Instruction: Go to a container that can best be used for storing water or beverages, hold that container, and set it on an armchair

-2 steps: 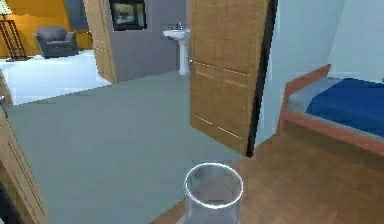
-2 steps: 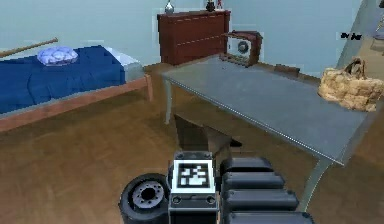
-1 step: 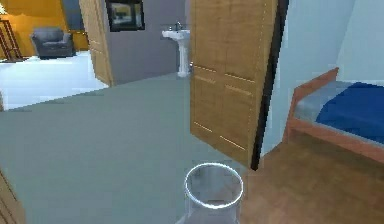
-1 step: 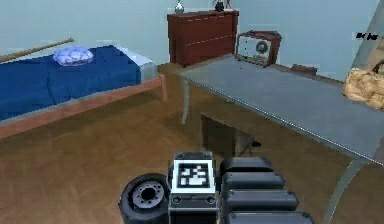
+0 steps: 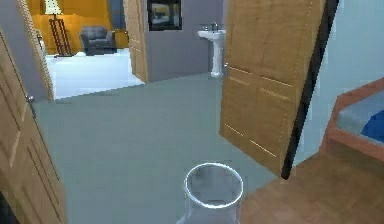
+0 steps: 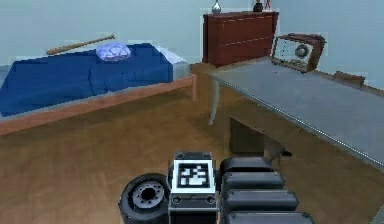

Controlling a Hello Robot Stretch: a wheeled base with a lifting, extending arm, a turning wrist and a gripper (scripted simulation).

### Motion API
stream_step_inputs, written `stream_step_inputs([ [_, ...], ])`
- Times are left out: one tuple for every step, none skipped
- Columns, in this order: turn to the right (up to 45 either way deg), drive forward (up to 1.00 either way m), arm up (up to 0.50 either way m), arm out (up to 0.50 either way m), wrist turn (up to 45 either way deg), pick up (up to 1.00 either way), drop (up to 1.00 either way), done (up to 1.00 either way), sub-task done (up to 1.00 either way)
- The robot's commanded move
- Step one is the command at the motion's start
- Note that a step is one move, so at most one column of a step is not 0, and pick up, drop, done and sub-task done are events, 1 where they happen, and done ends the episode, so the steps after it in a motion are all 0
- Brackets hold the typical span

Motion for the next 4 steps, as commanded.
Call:
stream_step_inputs([
  [0.0,0.60,0.00,0.00,0.0,0.00,0.00,0.00,0.00],
  [-27.0,0.00,0.00,0.00,0.0,0.00,0.00,0.00,0.00],
  [0.0,1.00,0.00,0.00,0.0,0.00,0.00,0.00,0.00],
  [0.0,1.00,0.00,0.00,0.0,0.00,0.00,0.00,0.00],
])
